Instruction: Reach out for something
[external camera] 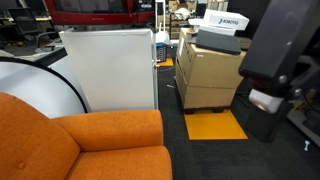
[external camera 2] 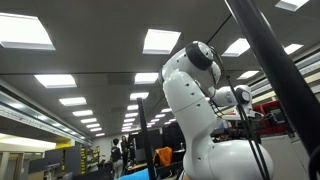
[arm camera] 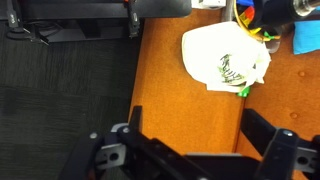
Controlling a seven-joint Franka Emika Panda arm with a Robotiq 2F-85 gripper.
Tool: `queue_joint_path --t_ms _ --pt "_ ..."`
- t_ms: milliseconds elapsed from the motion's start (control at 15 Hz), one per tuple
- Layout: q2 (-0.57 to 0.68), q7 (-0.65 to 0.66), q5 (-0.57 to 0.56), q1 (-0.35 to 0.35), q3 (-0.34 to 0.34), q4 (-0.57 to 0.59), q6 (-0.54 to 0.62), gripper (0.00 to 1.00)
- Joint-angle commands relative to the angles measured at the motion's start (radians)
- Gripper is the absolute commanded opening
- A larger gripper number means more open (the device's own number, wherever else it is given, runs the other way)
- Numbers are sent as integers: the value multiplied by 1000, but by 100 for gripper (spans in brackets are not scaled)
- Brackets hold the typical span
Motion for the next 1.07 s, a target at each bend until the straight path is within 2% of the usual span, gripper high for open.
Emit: queue_joint_path --t_ms 0,667,1000 --pt "-2 -19 51 -13 10 -5 23 100" --pt "-2 -14 85 -14 11 -5 34 100" --pt "-7 19 15 -31 30 -10 70 100"
